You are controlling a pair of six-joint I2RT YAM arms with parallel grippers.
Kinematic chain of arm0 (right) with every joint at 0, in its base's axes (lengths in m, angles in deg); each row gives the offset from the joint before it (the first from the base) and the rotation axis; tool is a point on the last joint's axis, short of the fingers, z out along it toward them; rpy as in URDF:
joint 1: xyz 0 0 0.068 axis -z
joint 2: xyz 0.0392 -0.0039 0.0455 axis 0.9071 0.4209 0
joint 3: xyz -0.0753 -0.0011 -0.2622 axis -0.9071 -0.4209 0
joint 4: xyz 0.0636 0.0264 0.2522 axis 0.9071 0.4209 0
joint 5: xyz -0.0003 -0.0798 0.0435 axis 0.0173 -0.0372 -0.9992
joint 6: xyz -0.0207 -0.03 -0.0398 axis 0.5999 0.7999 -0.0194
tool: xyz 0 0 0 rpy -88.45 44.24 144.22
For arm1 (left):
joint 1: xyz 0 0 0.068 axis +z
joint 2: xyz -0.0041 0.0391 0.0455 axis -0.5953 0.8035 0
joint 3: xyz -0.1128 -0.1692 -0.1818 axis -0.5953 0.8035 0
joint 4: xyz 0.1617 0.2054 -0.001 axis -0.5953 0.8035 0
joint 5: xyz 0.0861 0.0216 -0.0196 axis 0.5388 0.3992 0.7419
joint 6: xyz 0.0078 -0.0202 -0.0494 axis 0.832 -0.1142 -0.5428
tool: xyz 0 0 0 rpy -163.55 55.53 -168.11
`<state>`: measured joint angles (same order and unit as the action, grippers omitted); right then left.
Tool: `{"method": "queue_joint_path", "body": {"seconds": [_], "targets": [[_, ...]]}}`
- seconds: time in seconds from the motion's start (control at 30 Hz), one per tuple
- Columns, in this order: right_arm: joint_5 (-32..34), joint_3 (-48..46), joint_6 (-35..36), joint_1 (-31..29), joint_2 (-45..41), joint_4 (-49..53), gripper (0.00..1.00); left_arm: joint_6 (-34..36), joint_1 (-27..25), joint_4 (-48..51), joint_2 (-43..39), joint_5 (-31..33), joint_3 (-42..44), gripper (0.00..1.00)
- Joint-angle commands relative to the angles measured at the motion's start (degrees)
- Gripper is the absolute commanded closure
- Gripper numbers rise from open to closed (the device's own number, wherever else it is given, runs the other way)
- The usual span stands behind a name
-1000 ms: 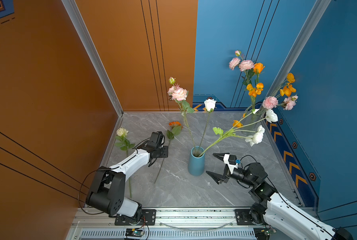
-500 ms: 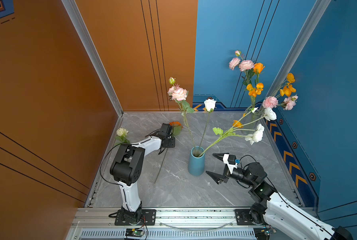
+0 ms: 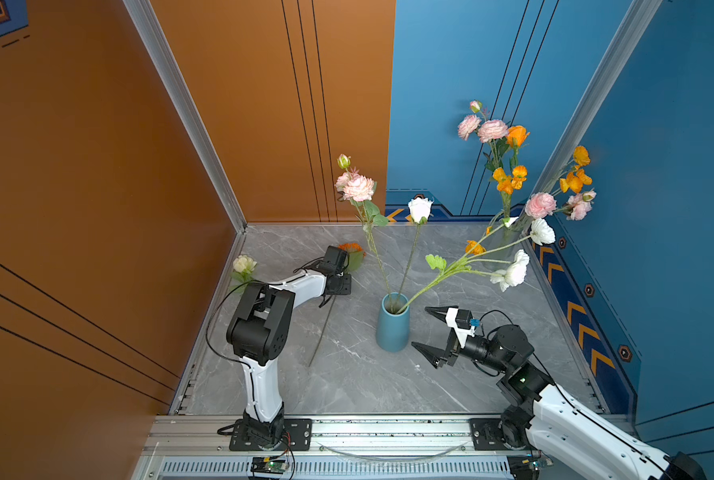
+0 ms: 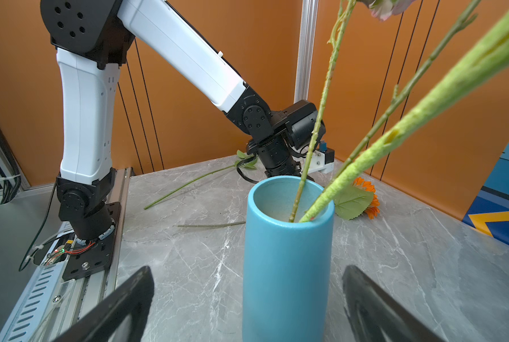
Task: Arrange the flowers into the vase
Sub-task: 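Lower the left gripper onto the orange sunflower stem below its leaves, then close the left gripper on the sunflower stem and lift it upright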
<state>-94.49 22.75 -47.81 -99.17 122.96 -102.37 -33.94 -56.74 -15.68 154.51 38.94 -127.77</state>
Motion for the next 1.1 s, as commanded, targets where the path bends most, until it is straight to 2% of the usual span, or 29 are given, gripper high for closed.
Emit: {"method": "queue_joint_path", "body": {"seconds": [0.0, 0.1, 0.3, 0.43, 0.57, 0.8, 1.07], "targets": [[0.67, -0.17, -0.01, -0.02, -0.13, -1.29, 0.0, 0.47, 0.36, 2.04, 1.78, 1.09, -1.62, 0.68], [0.6, -0.17, -0.01, 0.01, -0.09, -1.29, 0.0, 0.47, 0.53, 2.32, 2.38, 1.16, -1.94, 0.69], [0.58, -0.17, 0.05, 0.03, 0.0, -1.4, 0.0, 0.25, 1.27, 2.4, 2.41, 0.58, -1.76, 0.81], [0.61, -0.04, -0.01, 0.0, 0.7, -1.64, 0.0, 0.24, 1.69, 2.72, 1.34, -0.17, -1.14, 1.0], [0.72, 0.0, 0.25, -0.02, 0.56, -1.28, 0.0, 0.45, 1.79, 2.76, -2.06, -0.64, 0.82, 1.0], [1.2, -0.09, 0.52, 0.02, 0.8, -1.03, 0.0, 0.06, 2.43, 5.03, -17.88, 2.42, 8.65, 1.0], [1.77, -0.85, -0.05, 0.16, -1.66, -1.05, 0.0, -2.66, 9.07, 14.28, -44.76, 7.78, 16.58, 1.0]]}}
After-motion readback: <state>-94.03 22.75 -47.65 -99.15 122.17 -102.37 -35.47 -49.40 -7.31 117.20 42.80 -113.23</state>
